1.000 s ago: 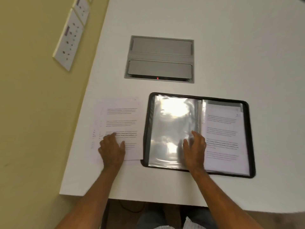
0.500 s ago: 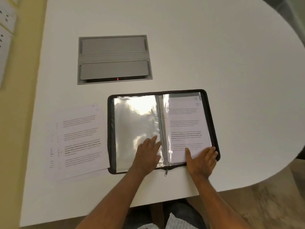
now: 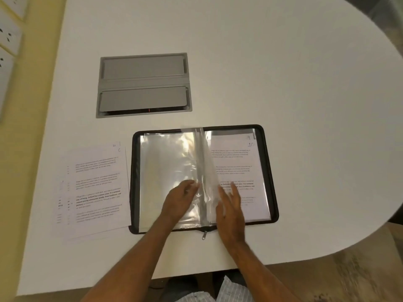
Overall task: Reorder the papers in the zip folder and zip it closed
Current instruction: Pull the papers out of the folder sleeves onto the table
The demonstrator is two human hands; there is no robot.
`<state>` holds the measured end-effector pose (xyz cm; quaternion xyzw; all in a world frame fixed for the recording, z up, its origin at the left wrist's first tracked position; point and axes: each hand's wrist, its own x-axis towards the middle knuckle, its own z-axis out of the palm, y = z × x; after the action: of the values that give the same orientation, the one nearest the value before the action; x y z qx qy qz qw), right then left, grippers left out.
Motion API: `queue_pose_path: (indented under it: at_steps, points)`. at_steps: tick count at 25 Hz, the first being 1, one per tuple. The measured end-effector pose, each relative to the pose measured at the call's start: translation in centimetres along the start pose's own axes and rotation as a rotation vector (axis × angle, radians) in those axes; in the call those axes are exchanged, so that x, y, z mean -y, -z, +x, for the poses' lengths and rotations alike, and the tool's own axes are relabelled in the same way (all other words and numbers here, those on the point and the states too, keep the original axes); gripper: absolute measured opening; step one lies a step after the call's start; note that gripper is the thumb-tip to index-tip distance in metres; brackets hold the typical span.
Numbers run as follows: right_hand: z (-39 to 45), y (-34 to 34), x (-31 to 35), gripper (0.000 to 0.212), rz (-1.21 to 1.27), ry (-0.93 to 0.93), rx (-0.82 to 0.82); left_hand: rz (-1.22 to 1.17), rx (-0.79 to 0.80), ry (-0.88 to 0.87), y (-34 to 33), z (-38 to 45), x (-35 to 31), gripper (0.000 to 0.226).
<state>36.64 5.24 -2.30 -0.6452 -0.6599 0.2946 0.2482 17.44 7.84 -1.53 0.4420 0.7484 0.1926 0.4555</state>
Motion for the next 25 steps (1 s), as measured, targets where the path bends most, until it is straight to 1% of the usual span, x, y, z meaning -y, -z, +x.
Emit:
queue_pose_path:
  at_steps: [1, 2, 3, 4, 6, 8, 9, 10, 11, 12, 13, 14, 15, 16, 17, 18, 19, 20, 21, 22, 23, 24, 25]
  points:
    - [-0.2, -0.4, 1.0, 0.052, -0.014, 0.077, 0.017, -0.234, -0.024, 0.091, 0.8, -0.1, -1.6, 0.061]
    - [-0.4, -0.7, 2.1, 0.056, -0.03, 0.143, 0.055, -0.419, -0.048, 0.162, 1.6, -0.3, -3.0, 0.064]
    - [-0.6, -1.0, 3.1, 0.063, -0.029, 0.193, 0.115, -0.554, -0.057, 0.217, 2.6, -0.4, -4.2, 0.067]
    - [-0.9, -1.2, 4.0, 0.072, -0.007, 0.229, 0.2, -0.64, -0.049, 0.257, 3.6, -0.4, -4.8, 0.068]
    - [-1.1, -1.0, 5.0, 0.086, 0.026, 0.309, 0.387, -0.669, -0.053, 0.314, 5.4, -0.2, -4.5, 0.06]
    - [-1.2, -0.6, 5.4, 0.088, 0.044, 0.394, 0.552, -0.637, -0.087, 0.363, 6.6, 0.2, -2.6, 0.045]
    - [-1.2, -0.4, 5.3, 0.086, 0.058, 0.421, 0.591, -0.608, -0.116, 0.397, 6.9, 0.4, -1.5, 0.037]
    - [-1.1, -0.3, 4.8, 0.083, 0.06, 0.426, 0.58, -0.573, -0.151, 0.435, 7.1, 0.7, -0.2, 0.028]
    - [-0.8, -0.2, 3.9, 0.08, 0.045, 0.396, 0.515, -0.51, -0.189, 0.463, 7.1, 0.8, 0.9, 0.021]
    - [-0.5, -0.2, 2.7, 0.079, -0.001, 0.34, 0.403, -0.416, -0.237, 0.481, 7.2, 1.0, 1.8, 0.017]
    - [-0.2, -0.2, 1.1, 0.079, -0.07, 0.241, 0.276, -0.298, -0.282, 0.488, 7.2, 1.1, 2.7, 0.016]
    - [0.1, -0.1, -0.6, 0.083, -0.134, 0.092, 0.178, -0.173, -0.332, 0.491, 7.3, 1.1, 3.1, 0.014]
    - [0.5, 0.2, -2.1, 0.09, -0.195, -0.072, 0.128, -0.044, -0.387, 0.493, 7.2, 0.9, 3.1, 0.015]
    - [0.9, 0.6, -3.5, 0.098, -0.26, -0.222, 0.117, 0.101, -0.446, 0.49, 6.9, 0.7, 2.8, 0.024]
    - [1.0, 1.1, -4.5, 0.108, -0.314, -0.348, 0.127, 0.235, -0.508, 0.443, 6.5, 0.5, 2.3, 0.035]
    - [1.0, 1.5, -5.3, 0.116, -0.348, -0.443, 0.139, 0.337, -0.55, 0.342, 5.9, 0.1, 1.5, 0.042]
    - [1.0, 1.8, -5.6, 0.122, -0.359, -0.506, 0.148, 0.392, -0.542, 0.201, 5.0, -0.1, 0.7, 0.044]
    - [0.9, 1.9, -5.7, 0.127, -0.348, -0.545, 0.154, 0.423, -0.469, 0.053, 4.0, -0.2, -0.1, 0.042]
    - [0.8, 1.8, -5.6, 0.129, -0.33, -0.567, 0.158, 0.437, -0.346, -0.072, 2.8, 0.0, -0.6, 0.04]
    - [0.7, 1.7, -5.4, 0.129, -0.318, -0.58, 0.164, 0.442, -0.202, -0.155, 1.5, 0.1, -1.1, 0.041]
    - [0.6, 1.5, -5.2, 0.129, -0.317, -0.589, 0.17, 0.444, -0.079, -0.209, 0.2, 0.3, -1.4, 0.043]
    - [0.5, 1.3, -5.2, 0.128, -0.323, -0.589, 0.172, 0.451, -0.001, -0.244, -0.7, 0.5, -1.8, 0.044]
    - [0.5, 1.3, -5.2, 0.127, -0.33, -0.584, 0.17, 0.464, 0.035, -0.272, -1.6, 0.7, -2.1, 0.045]
